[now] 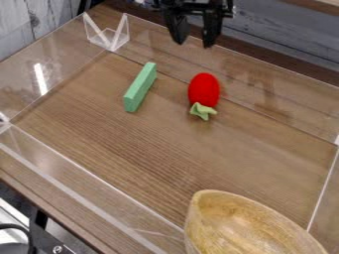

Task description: Move the red object to the left side of the table

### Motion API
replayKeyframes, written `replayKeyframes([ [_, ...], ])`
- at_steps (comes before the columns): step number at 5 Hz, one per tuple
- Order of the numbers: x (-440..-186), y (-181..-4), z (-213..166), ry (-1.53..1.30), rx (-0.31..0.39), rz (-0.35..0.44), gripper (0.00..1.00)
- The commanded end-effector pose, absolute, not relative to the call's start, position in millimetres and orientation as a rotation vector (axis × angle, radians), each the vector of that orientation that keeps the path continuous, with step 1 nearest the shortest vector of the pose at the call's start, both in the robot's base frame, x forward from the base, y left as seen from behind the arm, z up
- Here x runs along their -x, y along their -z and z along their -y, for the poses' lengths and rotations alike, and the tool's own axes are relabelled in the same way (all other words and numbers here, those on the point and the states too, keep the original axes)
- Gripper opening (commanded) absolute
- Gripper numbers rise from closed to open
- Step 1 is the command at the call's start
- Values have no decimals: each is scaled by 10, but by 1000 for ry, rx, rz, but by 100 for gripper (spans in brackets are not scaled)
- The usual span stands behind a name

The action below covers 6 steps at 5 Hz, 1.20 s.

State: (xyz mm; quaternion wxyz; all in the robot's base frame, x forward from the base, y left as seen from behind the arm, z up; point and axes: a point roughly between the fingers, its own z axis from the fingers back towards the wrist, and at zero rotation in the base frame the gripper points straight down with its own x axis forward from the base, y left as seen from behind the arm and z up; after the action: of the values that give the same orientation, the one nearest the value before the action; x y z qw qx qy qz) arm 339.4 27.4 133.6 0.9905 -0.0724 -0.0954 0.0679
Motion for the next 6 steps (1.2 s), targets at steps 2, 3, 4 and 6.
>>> replayKeyframes([
  [2,-3476,-1238,-198,-62,123,213,100],
  [3,-3502,-1092,-173,-61,111,210,100],
  [4,-3530,-947,-154,-61,97,202,100],
  [6,-3590,-732,-126,-62,75,184,100],
])
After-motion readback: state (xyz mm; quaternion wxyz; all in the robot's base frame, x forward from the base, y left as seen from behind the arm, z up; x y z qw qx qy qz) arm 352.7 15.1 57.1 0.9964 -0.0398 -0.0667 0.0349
